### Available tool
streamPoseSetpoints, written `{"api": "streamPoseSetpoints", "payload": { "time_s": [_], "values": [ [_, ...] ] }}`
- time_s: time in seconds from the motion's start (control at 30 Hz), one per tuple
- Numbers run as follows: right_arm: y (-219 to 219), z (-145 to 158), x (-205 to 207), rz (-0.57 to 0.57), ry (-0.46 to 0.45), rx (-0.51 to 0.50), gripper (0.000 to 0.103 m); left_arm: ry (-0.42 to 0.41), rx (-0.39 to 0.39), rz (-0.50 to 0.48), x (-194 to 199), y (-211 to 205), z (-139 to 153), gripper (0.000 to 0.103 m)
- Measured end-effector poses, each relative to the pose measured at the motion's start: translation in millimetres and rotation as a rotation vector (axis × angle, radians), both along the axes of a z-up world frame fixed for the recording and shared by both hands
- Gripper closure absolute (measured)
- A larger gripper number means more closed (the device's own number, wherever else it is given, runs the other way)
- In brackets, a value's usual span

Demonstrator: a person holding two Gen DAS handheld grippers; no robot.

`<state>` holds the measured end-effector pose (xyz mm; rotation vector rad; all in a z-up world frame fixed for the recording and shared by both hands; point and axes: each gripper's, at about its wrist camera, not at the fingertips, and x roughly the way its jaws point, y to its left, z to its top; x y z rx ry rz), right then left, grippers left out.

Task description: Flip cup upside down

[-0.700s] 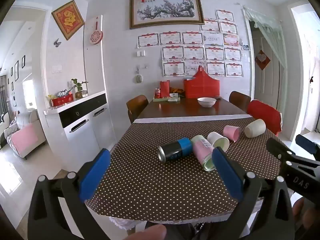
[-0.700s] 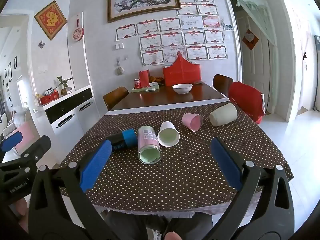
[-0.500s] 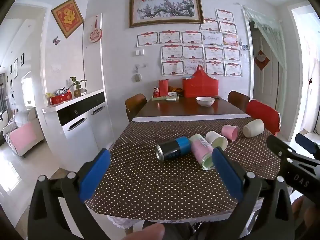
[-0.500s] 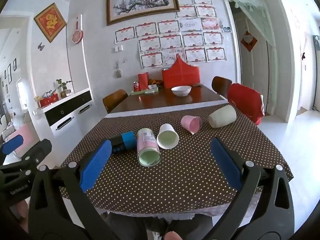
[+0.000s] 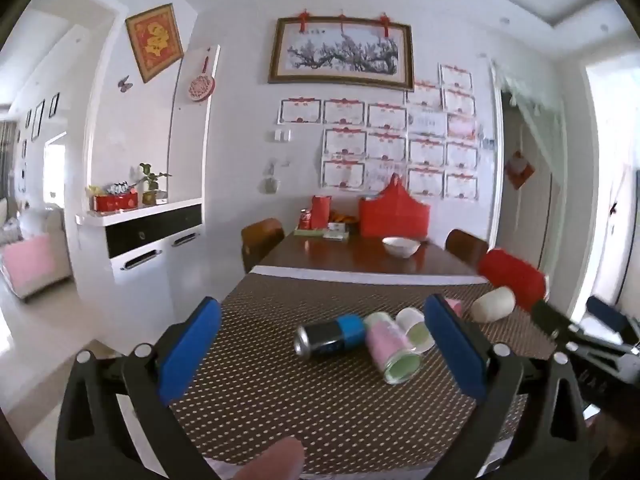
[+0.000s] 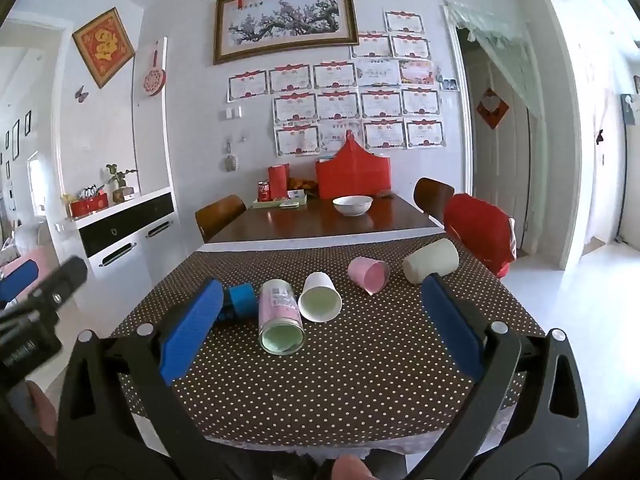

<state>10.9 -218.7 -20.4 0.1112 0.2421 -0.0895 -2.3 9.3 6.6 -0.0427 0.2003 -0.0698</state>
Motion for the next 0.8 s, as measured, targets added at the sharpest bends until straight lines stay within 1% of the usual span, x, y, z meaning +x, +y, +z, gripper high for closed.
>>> {"api": "streamPoseSetpoints", "payload": {
  "time_s": [0.03, 0.17, 0.3, 0.5, 0.8],
  "values": [
    [0, 0, 1, 0.004, 0.003, 0.0, 0.005, 0.007, 0.002, -0.013, 1, -1, 1, 0.004],
    [-3, -2, 4, 0.005, 0.002, 0.001, 0.005, 0.034, 0.036, 0.001, 6, -5, 8, 0.004],
    [-6, 1, 6, 0.007, -0.006, 0.007, 0.005, 0.058, 0.061, -0.01, 14, -14, 13, 0.004],
    [-7, 6, 12, 0.017, -0.008, -0.009, 0.005, 0.069, 0.053, -0.024, 22, -19, 12, 0.004],
    [-7, 8, 17, 0.024, -0.008, -0.02, 0.005, 0.082, 0.05, -0.014, 30, -19, 5, 0.004]
  ]
}}
